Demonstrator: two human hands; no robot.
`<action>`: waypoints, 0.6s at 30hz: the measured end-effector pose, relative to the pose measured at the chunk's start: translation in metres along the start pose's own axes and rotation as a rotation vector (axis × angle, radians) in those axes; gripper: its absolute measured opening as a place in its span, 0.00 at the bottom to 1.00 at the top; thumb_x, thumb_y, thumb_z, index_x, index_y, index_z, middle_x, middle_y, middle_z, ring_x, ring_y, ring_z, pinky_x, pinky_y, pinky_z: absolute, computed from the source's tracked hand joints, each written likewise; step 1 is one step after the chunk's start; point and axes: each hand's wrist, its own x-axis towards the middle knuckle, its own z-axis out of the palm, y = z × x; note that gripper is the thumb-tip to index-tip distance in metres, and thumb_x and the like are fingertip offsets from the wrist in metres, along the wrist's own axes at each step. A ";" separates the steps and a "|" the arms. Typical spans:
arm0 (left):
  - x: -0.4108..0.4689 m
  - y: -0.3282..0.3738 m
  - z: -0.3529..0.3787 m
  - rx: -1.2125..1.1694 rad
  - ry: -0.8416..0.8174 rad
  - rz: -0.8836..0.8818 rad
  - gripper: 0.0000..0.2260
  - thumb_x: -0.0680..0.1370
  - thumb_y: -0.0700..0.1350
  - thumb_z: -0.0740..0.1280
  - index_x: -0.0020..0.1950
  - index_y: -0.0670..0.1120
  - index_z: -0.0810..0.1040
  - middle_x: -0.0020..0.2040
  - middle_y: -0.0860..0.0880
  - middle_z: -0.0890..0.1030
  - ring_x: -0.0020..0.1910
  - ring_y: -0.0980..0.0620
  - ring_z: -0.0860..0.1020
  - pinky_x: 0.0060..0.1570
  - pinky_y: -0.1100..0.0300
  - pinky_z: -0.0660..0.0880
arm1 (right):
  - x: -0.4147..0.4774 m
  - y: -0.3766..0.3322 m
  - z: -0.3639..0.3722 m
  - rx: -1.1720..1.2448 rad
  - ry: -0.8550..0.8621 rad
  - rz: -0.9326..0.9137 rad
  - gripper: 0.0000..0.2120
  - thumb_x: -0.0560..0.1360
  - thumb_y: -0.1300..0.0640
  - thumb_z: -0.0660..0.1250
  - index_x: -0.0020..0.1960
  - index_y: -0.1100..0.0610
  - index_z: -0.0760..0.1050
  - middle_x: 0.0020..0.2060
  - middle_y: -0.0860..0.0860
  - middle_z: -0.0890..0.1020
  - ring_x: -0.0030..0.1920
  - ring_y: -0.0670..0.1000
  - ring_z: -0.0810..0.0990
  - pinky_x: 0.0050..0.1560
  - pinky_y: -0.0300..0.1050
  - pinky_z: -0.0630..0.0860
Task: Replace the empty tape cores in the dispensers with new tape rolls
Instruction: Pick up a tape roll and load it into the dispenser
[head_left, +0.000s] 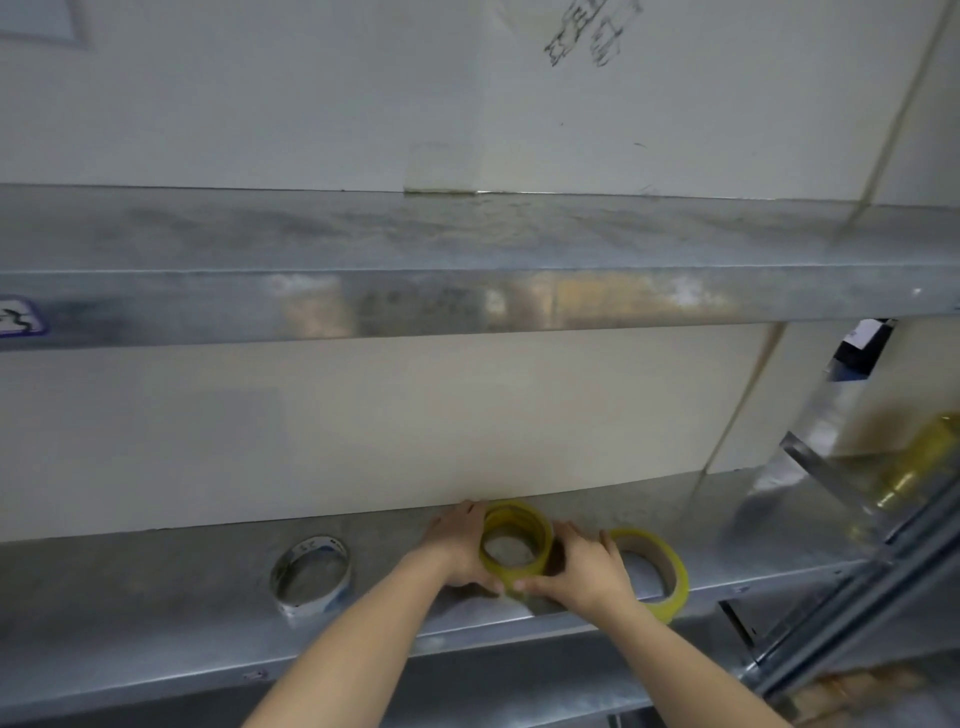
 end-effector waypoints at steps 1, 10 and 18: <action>0.002 0.000 0.001 -0.002 -0.002 -0.010 0.46 0.60 0.56 0.79 0.73 0.52 0.62 0.71 0.49 0.69 0.68 0.46 0.70 0.65 0.54 0.69 | 0.002 0.000 0.000 0.010 -0.010 -0.003 0.45 0.60 0.28 0.66 0.70 0.51 0.63 0.69 0.52 0.72 0.70 0.52 0.69 0.76 0.54 0.48; -0.005 -0.009 -0.016 -0.050 0.048 -0.039 0.44 0.56 0.52 0.81 0.68 0.48 0.68 0.67 0.47 0.71 0.65 0.46 0.72 0.62 0.54 0.73 | -0.001 -0.023 -0.008 0.089 0.021 -0.063 0.39 0.62 0.34 0.71 0.67 0.51 0.67 0.61 0.49 0.79 0.63 0.53 0.75 0.75 0.52 0.53; -0.058 -0.045 -0.068 -0.143 0.172 -0.040 0.39 0.59 0.48 0.82 0.66 0.50 0.69 0.63 0.49 0.71 0.63 0.49 0.73 0.62 0.55 0.73 | -0.027 -0.094 -0.028 0.190 0.064 -0.162 0.37 0.61 0.38 0.74 0.65 0.50 0.69 0.58 0.50 0.80 0.61 0.54 0.75 0.70 0.49 0.63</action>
